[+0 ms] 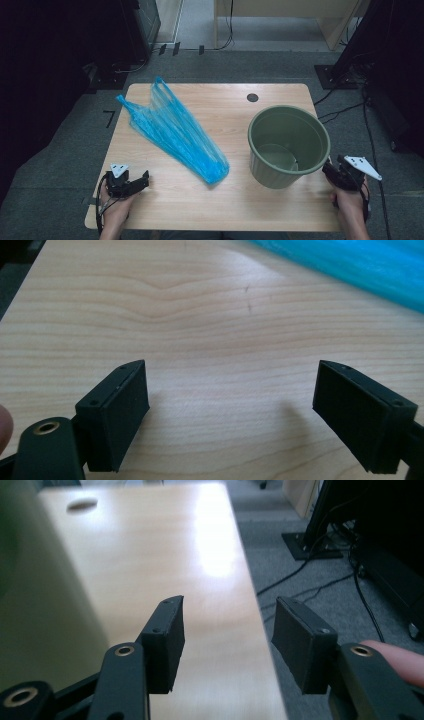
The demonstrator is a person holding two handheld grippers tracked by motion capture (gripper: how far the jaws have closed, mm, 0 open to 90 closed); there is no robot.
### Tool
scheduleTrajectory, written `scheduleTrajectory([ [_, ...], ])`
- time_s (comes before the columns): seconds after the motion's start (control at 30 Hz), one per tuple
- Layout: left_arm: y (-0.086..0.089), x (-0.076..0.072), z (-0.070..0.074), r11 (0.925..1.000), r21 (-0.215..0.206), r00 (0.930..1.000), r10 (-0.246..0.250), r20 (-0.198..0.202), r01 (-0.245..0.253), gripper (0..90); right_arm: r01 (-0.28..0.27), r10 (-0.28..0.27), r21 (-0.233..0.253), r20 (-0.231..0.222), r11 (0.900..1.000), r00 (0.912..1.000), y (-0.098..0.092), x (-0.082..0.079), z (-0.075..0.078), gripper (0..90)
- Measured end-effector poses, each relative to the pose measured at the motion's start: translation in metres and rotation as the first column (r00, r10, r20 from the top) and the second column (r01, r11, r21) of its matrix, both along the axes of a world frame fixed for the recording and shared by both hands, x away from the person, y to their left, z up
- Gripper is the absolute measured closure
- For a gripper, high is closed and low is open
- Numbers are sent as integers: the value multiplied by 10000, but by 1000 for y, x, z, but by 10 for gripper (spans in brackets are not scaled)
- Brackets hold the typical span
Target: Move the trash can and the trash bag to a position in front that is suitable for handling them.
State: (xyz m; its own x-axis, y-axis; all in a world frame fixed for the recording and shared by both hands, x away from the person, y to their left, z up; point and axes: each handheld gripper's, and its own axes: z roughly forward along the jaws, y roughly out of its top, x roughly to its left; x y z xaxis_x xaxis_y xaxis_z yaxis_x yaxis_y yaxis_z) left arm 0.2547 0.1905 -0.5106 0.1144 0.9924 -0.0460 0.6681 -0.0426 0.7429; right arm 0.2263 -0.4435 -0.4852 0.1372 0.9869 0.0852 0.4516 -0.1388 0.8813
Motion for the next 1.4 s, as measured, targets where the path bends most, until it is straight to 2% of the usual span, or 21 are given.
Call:
scheduleTrajectory([
  [0.1, -4, 3, 3, 9999, -139, 9999, -27, 130, 29, 139, -513, 512, 330, 39, 9981, 9987, 0, 15, 0, 483],
  [0.2, -7, 7, 5, 9996, -270, 9998, 7, 207, -2, 139, -919, 919, 40, -47, 9958, 9958, 8, 27, -2, 481],
  [0.27, -10, 9, 8, 9995, -309, 9992, 81, 404, -68, 139, -1158, 1157, 109, 98, 9932, 9932, 15, 29, -3, 499],
  [0.4, -16, 13, 16, 9991, -435, 9972, 20, 754, 13, 140, -1468, 1458, 296, 336, 9887, 9887, 20, 30, -3, 501],
  [0.5, -21, 19, 19, 9980, -635, 9967, 10, 816, 42, 140, -1705, 1674, 688, 486, 9830, 9847, 22, 27, -4, 503],
  [0.67, -37, 32, 22, 9961, -879, 9961, 0, 886, 78, 141, -1963, 1929, 570, 599, 9789, 9794, 28, 21, -3, 501],
  [0.77, -51, 39, 20, 9936, -1084, 9966, -226, 793, 312, 142, -2020, 1982, 609, 624, 9775, 9782, 32, 19, -3, 502],
  [0.83, -61, 42, 18, 9946, -930, 9959, -384, 819, 460, 142, -2059, 2020, 646, 627, 9764, 9774, 34, 18, -4, 502],
  [0.9, -77, 47, 14, 9965, -524, 9947, -613, 827, 657, 148, -2178, 2145, 547, 607, 9745, 9748, 37, 17, -5, 501],
  [0.93, -77, 47, 14, 9965, -524, 9947, -613, 827, 657, 148, -2206, 2175, 503, 605, 9741, 9742, 38, 17, -6, 501],
  [1.0, -88, 50, 10, 9955, -449, 9945, -798, 684, 829, 148, -2231, 2200, 551, 573, 9732, 9738, 40, 15, -8, 504],
  [1.07, -96, 52, 9, 9939, -493, 9936, -962, 586, 991, 155, -2286, 2266, 395, 492, 9727, 9728, 43, 14, -10, 505],
  [1.17, -108, 52, 5, 9911, -290, 9900, -1278, 599, 1297, 158, -2486, 2471, 278, 473, 9682, 9678, 47, 12, -12, 505],
  [1.2, -111, 52, 5, 9901, -80, 9884, -1393, 597, 1400, 226, -2565, 2549, 309, 476, 9660, 9658, 49, 11, -13, 504],
  [1.23, -115, 50, 3, 9879, 188, 9859, -1551, 630, 1542, 226, -2565, 2549, 309, 476, 9660, 9658, 49, 11, -13, 504],
  [1.27, -120, 49, 2, 9821, 394, 9807, -1863, 588, 1842, 240, -2594, 2577, 328, 486, 9652, 9650, 50, 11, -13, 504],
  [1.3, -122, 48, 1, 9786, 453, 9780, -2027, 495, 2006, 240, -2589, 2571, 340, 491, 9653, 9651, 52, 11, -13, 504],
  [1.4, -124, 47, -2, 9735, 717, 9754, -2195, 226, 2174, 241, -2649, 2626, 416, 544, 9634, 9634, 57, 11, -14, 502],
])
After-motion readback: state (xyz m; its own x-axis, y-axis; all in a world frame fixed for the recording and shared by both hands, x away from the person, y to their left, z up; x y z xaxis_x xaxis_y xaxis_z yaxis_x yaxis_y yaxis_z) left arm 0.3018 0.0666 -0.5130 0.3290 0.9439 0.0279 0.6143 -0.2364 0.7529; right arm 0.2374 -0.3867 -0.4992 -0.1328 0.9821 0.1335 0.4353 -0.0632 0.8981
